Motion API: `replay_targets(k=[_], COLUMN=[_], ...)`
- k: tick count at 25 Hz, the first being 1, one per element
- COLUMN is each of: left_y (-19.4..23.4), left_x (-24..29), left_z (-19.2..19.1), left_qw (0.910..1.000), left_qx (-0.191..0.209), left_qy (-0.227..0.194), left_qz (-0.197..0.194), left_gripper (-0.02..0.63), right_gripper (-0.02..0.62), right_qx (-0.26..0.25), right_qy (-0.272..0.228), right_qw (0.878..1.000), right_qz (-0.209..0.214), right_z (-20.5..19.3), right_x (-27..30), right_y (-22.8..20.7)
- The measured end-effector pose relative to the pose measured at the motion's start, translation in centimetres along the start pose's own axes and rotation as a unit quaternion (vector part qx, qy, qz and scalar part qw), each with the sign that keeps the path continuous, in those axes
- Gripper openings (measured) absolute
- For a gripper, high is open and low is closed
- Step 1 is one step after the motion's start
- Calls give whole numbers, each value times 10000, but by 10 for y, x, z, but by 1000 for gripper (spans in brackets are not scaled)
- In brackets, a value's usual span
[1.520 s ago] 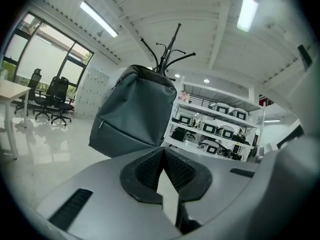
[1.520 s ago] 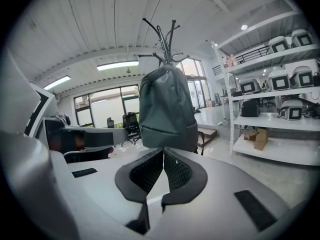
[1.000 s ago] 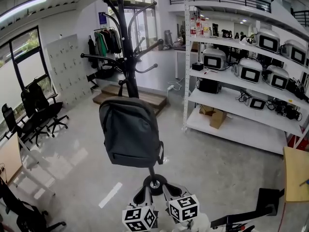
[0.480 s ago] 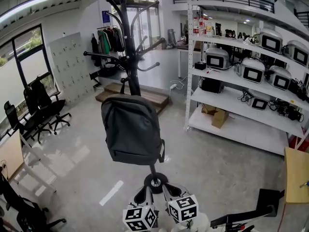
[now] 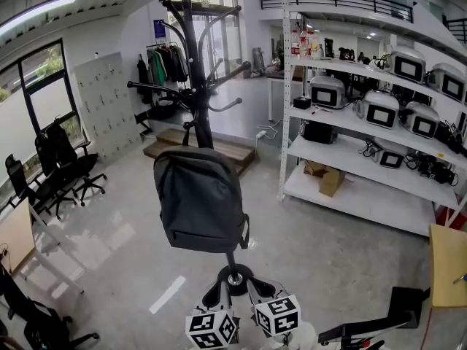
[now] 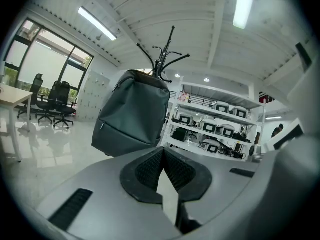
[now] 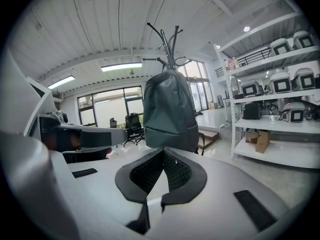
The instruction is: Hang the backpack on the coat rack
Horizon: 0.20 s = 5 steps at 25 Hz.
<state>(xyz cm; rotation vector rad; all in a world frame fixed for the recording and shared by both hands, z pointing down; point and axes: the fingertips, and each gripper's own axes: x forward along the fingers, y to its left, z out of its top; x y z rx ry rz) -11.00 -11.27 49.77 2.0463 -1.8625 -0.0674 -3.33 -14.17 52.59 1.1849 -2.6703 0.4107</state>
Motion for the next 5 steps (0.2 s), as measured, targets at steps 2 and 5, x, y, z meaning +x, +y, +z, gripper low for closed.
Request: replay_targets(k=[2, 5], left_y=[2, 4], left_x=[1, 1], left_z=[1, 2], left_qw=[10000, 10000], left_qx=[7, 12], left_qy=[-10, -12], left_qz=[-1, 3], left_gripper=[2, 2], right_gripper=[12, 12], right_qx=[-19, -38], right_qy=[-18, -40], right_qw=[10000, 10000], right_qz=[4, 8], right_z=[1, 3], right_x=[2, 3], right_y=[1, 3])
